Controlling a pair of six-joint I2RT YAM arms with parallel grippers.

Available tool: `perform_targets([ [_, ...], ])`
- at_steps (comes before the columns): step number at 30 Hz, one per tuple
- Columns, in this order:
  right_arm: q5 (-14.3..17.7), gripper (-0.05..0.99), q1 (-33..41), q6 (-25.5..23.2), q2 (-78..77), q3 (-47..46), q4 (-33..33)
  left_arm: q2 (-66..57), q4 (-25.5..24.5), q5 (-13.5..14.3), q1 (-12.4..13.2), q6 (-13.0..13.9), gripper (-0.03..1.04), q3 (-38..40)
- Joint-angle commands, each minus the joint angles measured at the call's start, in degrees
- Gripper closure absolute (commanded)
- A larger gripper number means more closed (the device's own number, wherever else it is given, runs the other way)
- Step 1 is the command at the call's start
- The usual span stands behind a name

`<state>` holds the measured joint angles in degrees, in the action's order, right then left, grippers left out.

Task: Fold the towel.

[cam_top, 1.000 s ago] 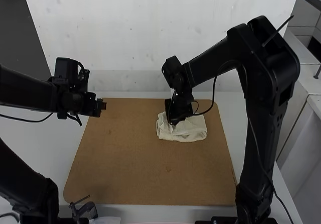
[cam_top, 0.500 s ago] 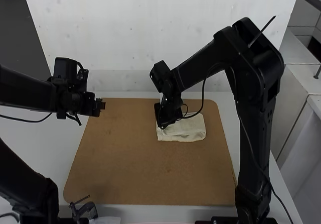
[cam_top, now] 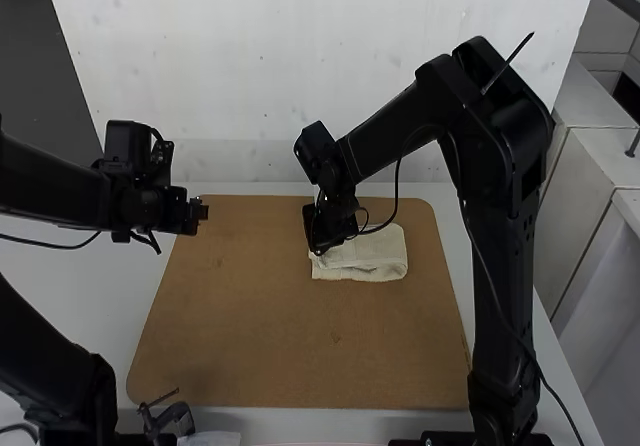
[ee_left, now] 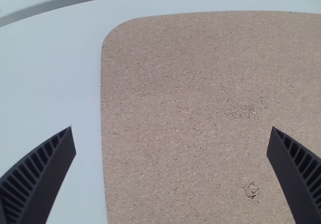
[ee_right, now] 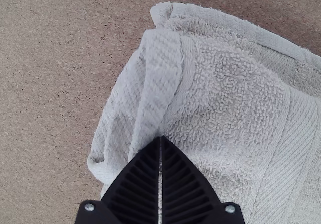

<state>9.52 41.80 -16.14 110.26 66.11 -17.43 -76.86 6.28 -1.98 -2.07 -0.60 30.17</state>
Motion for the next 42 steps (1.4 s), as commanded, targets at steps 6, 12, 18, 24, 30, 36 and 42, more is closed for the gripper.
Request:
perform_targets([
  [6, 0.06, 0.91, 0.65, -1.0, -0.57, 1.83, 0.29, 0.31, 0.57, -1.54, 0.92, 0.69, 0.03, 0.06],
  [12, -0.03, -0.02, -1.37, -0.73, -8.48, 1.66, -1.73, 3.82, 0.31, -1.8, 0.92, 0.51, 0.03, 0.15],
  [18, -0.2, -0.04, -6.82, 0.41, -16.57, 0.16, -1.91, 8.83, -1.19, -1.8, 0.22, 0.25, 0.05, 0.41],
  [24, -0.2, -0.04, -13.68, 3.22, -25.09, -6.43, -0.5, 11.73, -2.42, -1.8, -0.13, 0.16, 0.06, 0.32],
  [30, -0.29, -0.04, -20.8, 6.65, -35.99, -17.41, 6.8, 17.18, -3.91, -1.54, -1.45, 0.16, 0.06, -0.82],
  [36, -0.64, -0.04, -26.33, 9.55, -46.45, -25.06, 11.81, 25.18, -4.17, -4.44, -2.33, -1.51, 0.02, -2.22],
  [42, -0.47, -0.04, -30.55, 11.31, -57.52, -33.06, 16.38, 37.31, -3.12, -4.7, -2.42, -0.72, 0.02, -3.89],
])
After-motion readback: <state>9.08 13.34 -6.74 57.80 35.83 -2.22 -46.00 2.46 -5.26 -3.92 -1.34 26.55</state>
